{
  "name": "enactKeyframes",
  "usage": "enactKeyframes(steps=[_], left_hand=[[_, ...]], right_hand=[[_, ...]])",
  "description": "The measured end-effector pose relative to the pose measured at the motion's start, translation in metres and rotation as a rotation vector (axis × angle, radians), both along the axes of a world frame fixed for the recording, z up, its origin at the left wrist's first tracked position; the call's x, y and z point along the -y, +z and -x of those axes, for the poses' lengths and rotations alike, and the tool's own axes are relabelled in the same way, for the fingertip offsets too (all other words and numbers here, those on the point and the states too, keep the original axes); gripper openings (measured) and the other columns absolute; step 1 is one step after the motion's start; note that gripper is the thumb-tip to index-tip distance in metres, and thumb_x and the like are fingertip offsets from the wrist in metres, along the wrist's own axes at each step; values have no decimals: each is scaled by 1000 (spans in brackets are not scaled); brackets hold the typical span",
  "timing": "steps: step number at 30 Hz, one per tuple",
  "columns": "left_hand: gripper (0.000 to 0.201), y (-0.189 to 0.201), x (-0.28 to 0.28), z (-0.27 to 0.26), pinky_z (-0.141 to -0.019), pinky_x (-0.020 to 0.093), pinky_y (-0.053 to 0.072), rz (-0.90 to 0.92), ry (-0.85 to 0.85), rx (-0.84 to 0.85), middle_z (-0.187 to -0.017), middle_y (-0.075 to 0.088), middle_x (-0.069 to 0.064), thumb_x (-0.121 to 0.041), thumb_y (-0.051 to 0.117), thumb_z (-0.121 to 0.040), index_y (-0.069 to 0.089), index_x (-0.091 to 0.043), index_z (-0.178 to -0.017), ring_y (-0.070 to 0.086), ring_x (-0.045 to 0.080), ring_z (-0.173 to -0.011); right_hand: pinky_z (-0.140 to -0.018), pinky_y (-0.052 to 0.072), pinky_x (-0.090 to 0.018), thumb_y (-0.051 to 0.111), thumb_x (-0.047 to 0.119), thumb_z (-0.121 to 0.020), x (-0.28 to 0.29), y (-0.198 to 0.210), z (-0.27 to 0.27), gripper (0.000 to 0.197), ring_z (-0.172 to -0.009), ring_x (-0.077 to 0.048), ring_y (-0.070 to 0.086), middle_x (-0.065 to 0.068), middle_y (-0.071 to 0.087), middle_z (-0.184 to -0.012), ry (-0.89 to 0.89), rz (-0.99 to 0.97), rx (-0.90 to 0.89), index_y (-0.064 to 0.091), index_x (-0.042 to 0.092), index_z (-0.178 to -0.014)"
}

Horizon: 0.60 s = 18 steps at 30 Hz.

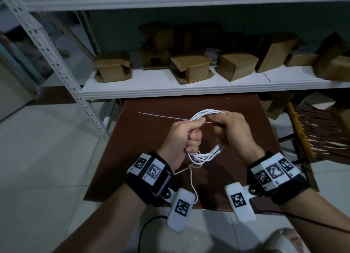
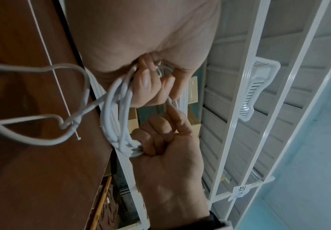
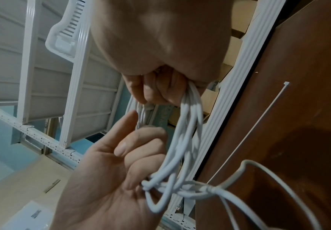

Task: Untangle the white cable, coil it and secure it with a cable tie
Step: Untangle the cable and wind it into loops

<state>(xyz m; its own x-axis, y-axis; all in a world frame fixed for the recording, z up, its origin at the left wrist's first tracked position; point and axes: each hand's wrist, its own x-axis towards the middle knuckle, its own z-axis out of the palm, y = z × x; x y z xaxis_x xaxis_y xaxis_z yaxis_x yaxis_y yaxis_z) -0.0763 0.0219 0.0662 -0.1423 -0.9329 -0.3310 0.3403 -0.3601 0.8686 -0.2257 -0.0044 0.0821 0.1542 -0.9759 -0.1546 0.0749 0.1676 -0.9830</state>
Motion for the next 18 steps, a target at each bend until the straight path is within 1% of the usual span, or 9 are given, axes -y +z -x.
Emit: enactKeyframes(steps=[2, 4, 6, 8, 10, 12, 14, 16, 18], left_hand=[[42, -1, 1, -1, -32, 17, 18, -27, 4, -28, -51, 28, -8, -27, 56, -104, 36, -21, -68, 19, 2, -35], [34, -2, 1, -1, -31, 17, 17, -36, 9, -63, -51, 27, -8, -26, 58, -104, 40, -21, -75, 18, 2, -35], [30, -1, 1, 0, -33, 16, 16, -17, 16, -38, -52, 26, -8, -24, 58, -105, 42, -22, -80, 19, 3, -37], [36, -2, 1, 0, -34, 16, 15, -1, 11, 21, -50, 26, -7, -23, 56, -106, 44, -18, -73, 19, 4, -37], [45, -2, 0, 2, -35, 16, 12, -23, 12, 24, -47, 24, -8, -23, 52, -106, 37, -20, -63, 16, 4, -35], [48, -2, -1, 2, -35, 16, 8, -52, 45, -24, -45, 22, -9, -22, 50, -104, 31, -23, -59, 14, 4, -34], [50, -2, 0, 2, -37, 16, 5, -45, 85, -59, -45, 20, -9, -21, 49, -103, 30, -24, -57, 12, 4, -34], [50, -3, 0, 1, -38, 17, 5, -31, 115, -83, -46, 19, -9, -21, 50, -103, 29, -24, -58, 12, 5, -34], [50, -4, 0, 0, -37, 18, 6, -30, 150, -119, -47, 19, -8, -21, 50, -103, 28, -24, -59, 11, 6, -35]], right_hand=[[-44, 11, -25, 59, 7, -97, 0, -1, -1, 9, -42, -9, 18, 3, 28, -52, 1, 2, -3, 63, 7, -89], [-43, 13, -24, 59, 8, -97, 0, -2, -2, 15, -43, -10, 19, 2, 27, -54, 4, 9, -16, 64, 10, -83], [-43, 15, -22, 60, 8, -97, 0, -2, -2, 23, -44, -10, 20, 2, 28, -54, 7, 16, -22, 63, 14, -75], [-43, 15, -22, 60, 8, -97, -1, -1, -2, 29, -43, -10, 20, 2, 28, -53, 10, 12, -20, 63, 16, -70], [-44, 13, -24, 59, 7, -98, -3, 0, -4, 27, -42, -9, 22, 3, 27, -54, 18, -10, -5, 63, 15, -72], [-48, 12, -30, 59, 8, -99, -4, -2, -6, 24, -43, -7, 24, 5, 28, -55, 44, -26, 13, 61, 15, -76], [-52, 13, -33, 59, 10, -100, -3, -4, -8, 23, -45, -7, 26, 6, 30, -55, 76, -31, 25, 59, 15, -78], [-55, 14, -33, 60, 11, -100, -2, -5, -7, 17, -48, -9, 28, 2, 35, -58, 93, -29, 40, 57, 12, -84], [-51, 20, -30, 59, 8, -100, -1, -6, -7, 14, -50, -11, 32, -4, 41, -62, 87, -10, 71, 56, 8, -86]])
